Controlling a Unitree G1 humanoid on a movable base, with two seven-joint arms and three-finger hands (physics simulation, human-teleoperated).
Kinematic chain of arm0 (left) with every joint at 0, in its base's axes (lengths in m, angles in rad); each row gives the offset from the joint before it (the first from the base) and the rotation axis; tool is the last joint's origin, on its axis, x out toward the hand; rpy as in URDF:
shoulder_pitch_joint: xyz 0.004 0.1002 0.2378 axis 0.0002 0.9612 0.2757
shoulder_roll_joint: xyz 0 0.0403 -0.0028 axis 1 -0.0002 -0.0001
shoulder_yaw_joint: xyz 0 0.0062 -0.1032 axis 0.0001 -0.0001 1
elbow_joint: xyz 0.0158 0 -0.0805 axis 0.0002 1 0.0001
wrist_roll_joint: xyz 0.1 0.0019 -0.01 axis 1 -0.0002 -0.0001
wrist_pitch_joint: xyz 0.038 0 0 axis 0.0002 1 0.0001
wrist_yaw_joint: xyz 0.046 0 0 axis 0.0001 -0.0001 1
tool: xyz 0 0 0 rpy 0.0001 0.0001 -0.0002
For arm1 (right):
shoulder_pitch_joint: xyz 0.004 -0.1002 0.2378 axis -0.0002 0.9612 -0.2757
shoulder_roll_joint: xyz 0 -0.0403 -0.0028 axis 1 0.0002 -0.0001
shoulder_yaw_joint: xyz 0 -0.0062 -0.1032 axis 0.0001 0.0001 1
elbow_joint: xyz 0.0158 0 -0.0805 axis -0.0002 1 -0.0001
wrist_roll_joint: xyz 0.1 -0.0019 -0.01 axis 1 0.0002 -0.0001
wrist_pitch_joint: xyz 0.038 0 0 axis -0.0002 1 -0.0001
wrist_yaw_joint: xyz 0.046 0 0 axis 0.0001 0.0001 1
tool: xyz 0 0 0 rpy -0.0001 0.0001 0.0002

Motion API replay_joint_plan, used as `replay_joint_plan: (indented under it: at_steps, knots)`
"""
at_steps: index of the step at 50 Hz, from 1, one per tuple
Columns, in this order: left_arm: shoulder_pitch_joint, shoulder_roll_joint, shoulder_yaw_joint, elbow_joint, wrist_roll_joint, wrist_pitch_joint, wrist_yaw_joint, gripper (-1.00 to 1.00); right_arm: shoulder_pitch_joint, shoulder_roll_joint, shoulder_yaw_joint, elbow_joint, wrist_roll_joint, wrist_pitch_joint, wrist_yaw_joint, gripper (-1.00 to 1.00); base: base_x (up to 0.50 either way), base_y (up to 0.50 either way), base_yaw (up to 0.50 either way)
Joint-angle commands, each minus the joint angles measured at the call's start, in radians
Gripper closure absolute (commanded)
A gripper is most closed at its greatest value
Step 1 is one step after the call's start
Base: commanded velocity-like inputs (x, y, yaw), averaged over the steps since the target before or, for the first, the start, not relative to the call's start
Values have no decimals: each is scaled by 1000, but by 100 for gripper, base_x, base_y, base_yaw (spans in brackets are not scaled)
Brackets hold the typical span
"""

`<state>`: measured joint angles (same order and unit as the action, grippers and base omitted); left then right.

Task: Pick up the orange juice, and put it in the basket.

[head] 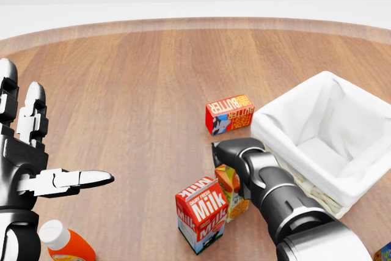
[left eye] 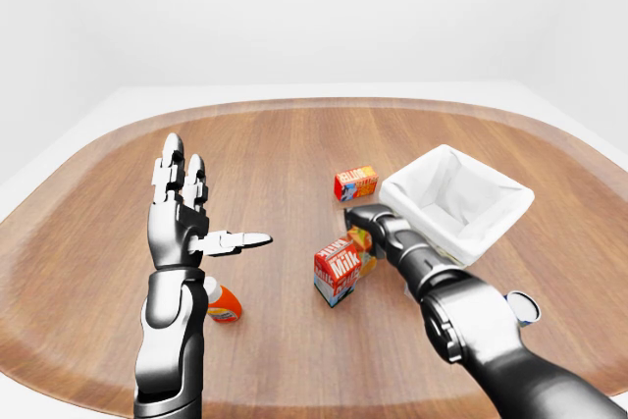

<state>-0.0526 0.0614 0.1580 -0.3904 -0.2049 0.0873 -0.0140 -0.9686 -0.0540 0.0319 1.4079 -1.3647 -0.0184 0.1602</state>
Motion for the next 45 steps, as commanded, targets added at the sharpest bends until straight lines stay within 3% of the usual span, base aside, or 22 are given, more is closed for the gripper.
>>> replay_joint_plan:
  at_steps: [1, 45]
  knots:
    - [0, 0, 0, 0, 0, 0, 0, -100, -18, -3, -1, -10, -44, 1, -8, 100, 0, 0, 0]
    - [0, 0, 0, 0, 0, 0, 0, -100, -68, -8, 13, -15, -36, 5, 25, 100, 0, 0, 0]
